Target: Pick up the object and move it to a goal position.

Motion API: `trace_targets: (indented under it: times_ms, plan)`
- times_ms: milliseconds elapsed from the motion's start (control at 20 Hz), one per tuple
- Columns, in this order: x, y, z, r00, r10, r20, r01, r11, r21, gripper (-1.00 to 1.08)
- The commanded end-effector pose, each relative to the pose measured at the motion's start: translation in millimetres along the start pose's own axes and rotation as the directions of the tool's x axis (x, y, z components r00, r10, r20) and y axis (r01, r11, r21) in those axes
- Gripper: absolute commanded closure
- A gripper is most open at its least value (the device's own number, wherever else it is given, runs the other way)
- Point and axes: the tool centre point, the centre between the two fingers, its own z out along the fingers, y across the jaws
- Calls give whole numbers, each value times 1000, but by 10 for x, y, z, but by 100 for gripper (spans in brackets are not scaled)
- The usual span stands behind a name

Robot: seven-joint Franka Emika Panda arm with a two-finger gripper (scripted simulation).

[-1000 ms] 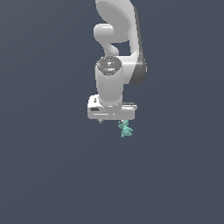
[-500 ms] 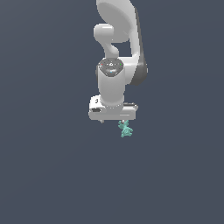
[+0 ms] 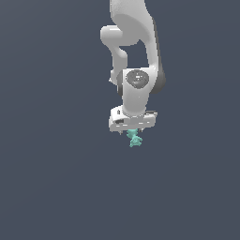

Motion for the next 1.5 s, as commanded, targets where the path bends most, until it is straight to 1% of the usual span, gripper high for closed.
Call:
trace_targets:
  times_ms: [0, 250, 550, 1000, 1250, 1300, 1450]
  plan:
    - [-37, -123, 79, 999, -40, -3, 40, 999, -3, -92]
    - [-74, -236, 149, 997, -76, -5, 76, 997, -4, -92]
    - [-73, -229, 199, 997, -73, -3, 73, 997, -4, -92]
    - [-85, -235, 586, 997, -77, -4, 77, 997, -4, -92]
    - [-76, -236, 653, 997, -77, -5, 77, 997, -4, -92]
    - [-76, -236, 653, 997, -77, -5, 77, 997, -4, 108]
    - [-76, -236, 653, 997, -77, -5, 77, 997, -4, 108]
